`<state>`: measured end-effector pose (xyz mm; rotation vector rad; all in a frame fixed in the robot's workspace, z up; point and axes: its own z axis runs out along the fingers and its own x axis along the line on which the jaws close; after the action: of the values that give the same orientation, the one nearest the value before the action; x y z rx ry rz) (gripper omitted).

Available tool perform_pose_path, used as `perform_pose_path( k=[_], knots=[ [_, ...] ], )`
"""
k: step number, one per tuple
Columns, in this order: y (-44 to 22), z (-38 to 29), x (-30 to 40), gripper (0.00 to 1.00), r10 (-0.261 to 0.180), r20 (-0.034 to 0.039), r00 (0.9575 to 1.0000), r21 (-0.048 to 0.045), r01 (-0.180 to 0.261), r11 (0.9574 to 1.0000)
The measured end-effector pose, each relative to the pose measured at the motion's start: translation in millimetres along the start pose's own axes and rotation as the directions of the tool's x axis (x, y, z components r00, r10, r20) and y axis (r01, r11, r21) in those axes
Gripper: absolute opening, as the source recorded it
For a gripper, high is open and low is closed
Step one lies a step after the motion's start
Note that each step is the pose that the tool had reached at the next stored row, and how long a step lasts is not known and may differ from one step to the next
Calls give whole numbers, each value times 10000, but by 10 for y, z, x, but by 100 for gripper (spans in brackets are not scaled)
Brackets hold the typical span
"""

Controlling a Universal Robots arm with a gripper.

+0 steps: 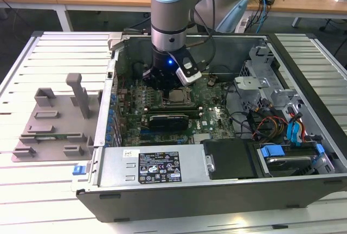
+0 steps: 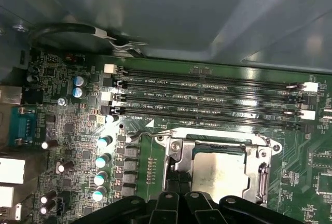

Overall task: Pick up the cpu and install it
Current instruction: 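Close the cpu cover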

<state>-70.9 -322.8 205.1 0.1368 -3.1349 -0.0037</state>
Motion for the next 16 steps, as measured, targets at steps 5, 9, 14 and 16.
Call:
perform_pose_path(
  k=[5, 9, 14, 16],
  knots=[
    [0, 16, 4, 11, 0, 1, 10000, 0, 0, 10000],
    [1, 21, 7, 11, 0, 1, 10000, -1, 0, 10000],
    [2, -24, 8, 11, 2, 3, 10000, -4, -2, 10000],
    [1, -58, 8, 11, 0, 3, 10000, -3, 0, 10000]
  ],
)
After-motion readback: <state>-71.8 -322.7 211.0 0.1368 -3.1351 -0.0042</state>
